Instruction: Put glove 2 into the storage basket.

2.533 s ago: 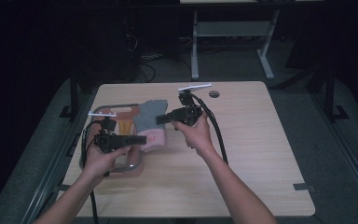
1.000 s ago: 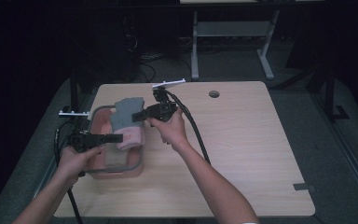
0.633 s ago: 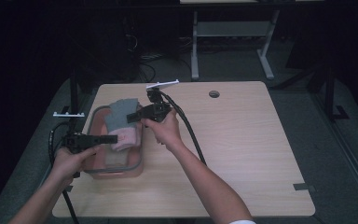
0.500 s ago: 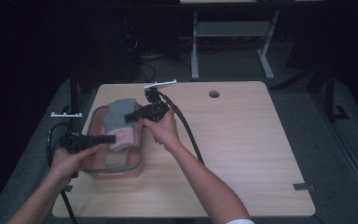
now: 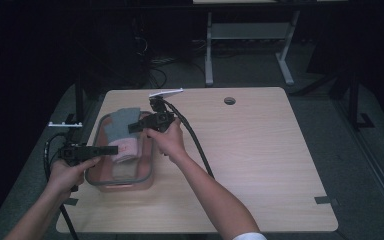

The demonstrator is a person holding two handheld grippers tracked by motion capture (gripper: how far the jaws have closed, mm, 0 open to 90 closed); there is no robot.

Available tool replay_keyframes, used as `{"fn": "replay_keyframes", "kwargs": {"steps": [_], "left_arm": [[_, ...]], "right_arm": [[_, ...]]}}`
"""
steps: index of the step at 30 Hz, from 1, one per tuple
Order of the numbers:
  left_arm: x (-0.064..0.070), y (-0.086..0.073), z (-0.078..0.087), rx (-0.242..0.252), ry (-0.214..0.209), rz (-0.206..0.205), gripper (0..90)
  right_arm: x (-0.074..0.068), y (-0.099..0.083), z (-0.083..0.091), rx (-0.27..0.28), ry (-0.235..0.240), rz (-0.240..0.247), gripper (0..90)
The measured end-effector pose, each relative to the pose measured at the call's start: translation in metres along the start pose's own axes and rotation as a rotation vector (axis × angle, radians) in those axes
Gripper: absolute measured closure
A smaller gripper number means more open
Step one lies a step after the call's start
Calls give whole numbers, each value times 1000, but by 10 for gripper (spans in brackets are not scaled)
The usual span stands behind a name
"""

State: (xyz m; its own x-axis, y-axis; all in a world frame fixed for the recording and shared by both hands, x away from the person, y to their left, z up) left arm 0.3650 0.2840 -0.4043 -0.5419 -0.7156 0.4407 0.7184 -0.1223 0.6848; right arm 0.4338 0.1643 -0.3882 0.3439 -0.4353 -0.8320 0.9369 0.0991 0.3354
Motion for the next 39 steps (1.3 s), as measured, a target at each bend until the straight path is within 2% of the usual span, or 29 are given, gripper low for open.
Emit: {"fn": "replay_keyframes", "kwargs": {"steps": [7,19,23,25,28,34,39], "left_arm": [[-7,-4,0,-12,11,2,679],[-22,-15,-1,-39,25,30,680],[-28,-21,-2,-64,43,24,680],[-30,-24,-3,-74,67,5,680],[-33,-29,-4,-84,79,8,680],[-36,-37,-12,-116,91,-1,680],[-38,-44,-20,-169,135,-36,674]], "right_arm": [[4,-1,-10,-5,-7,-4,784],[15,-4,-28,-24,-19,-18,784],[20,-7,-35,-37,-33,-21,784],[23,-9,-39,-45,-44,-22,783],[28,-13,-44,-56,-56,-25,782],[34,-19,-49,-78,-123,6,778],[39,-22,-52,-104,-194,42,755]]}}
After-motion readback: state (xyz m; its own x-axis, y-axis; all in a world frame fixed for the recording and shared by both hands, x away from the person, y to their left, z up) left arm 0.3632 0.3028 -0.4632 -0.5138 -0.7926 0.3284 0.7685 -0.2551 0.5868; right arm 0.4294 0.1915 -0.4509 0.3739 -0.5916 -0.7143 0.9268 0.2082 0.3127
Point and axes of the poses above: each handheld gripper's, and its own axes: z roughly backward along the jaws, y roughly out of its top, x roughly to its right, the point moved 9 cm from there along -z, roughly forward along the jaws, and after that the axes turned 11 degrees about -z, right-handed, at the moved point
